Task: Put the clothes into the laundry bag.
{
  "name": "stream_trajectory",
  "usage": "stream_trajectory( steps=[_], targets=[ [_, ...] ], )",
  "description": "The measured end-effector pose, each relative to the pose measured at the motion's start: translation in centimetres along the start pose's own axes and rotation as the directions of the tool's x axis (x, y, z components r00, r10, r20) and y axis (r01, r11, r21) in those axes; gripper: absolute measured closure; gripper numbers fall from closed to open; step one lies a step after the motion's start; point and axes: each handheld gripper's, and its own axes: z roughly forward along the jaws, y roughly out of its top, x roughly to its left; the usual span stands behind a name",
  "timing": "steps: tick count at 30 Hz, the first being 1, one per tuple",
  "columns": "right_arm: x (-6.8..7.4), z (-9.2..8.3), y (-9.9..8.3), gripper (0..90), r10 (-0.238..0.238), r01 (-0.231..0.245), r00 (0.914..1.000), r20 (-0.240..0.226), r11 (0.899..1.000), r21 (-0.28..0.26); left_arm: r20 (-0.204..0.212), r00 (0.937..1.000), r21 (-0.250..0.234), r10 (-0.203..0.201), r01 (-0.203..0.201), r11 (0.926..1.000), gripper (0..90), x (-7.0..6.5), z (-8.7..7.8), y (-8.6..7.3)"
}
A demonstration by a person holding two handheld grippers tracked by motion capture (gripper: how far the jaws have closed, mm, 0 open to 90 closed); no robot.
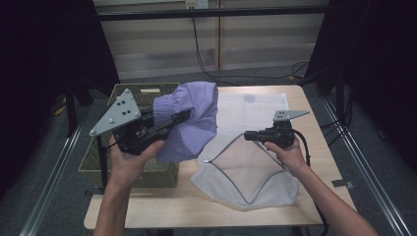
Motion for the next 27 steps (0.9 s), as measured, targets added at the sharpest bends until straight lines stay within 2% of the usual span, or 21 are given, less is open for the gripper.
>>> stream_trajectory(
  steps=[1, 5, 11, 12, 15, 20, 21, 27],
  targets=[
    [0.0, 0.0, 0.0, 88.8, 0.000, 0.000, 1.0000, 0.000, 1.000, -0.001, 0.013, 0.9999, 0.008, 0.007, -0.007, 0.9999, 81.8, -0.2, 0.4, -0.1],
    [0.0, 0.0, 0.0, 88.8, 0.003, -0.003, 1.0000, 0.000, 1.000, 0.000, 0.058, 0.9983, 0.014, -0.006, 0.005, 0.9999, 81.8, -0.7, 1.4, -0.3],
    [0.0, -0.1, 0.0, 88.9, 0.003, -0.003, 1.0000, 0.000, 1.000, 0.001, 0.101, 0.9948, 0.046, 0.004, -0.009, 0.9989, 81.7, -1.5, 2.6, -0.6],
    [0.1, -0.1, 0.1, 88.9, 0.001, -0.001, 1.0000, 0.000, 1.000, -0.001, 0.121, 0.9926, 0.044, -0.008, 0.003, 0.9990, 81.7, -1.8, 2.9, -0.9],
    [0.1, -0.2, 0.2, 88.8, -0.002, 0.002, 1.0000, -0.002, 1.000, -0.004, 0.132, 0.9911, 0.052, -0.017, 0.010, 0.9986, 81.7, -1.9, 3.3, -1.2],
    [0.1, -0.2, 0.1, 88.8, -0.001, 0.001, 1.0000, -0.004, 1.000, -0.002, 0.156, 0.9872, 0.077, -0.032, 0.021, 0.9969, 81.7, -2.3, 4.9, -2.2],
    [0.1, -0.1, 0.1, 88.9, 0.000, 0.000, 1.0000, -0.005, 1.000, 0.000, 0.178, 0.9833, 0.095, -0.035, 0.018, 0.9953, 81.7, -2.4, 5.6, -2.5],
    [0.0, -0.2, 0.1, 88.8, -0.002, 0.002, 1.0000, -0.005, 1.000, -0.003, 0.210, 0.9767, 0.117, -0.042, 0.018, 0.9930, 81.7, -3.0, 6.7, -3.0]
  ],
)
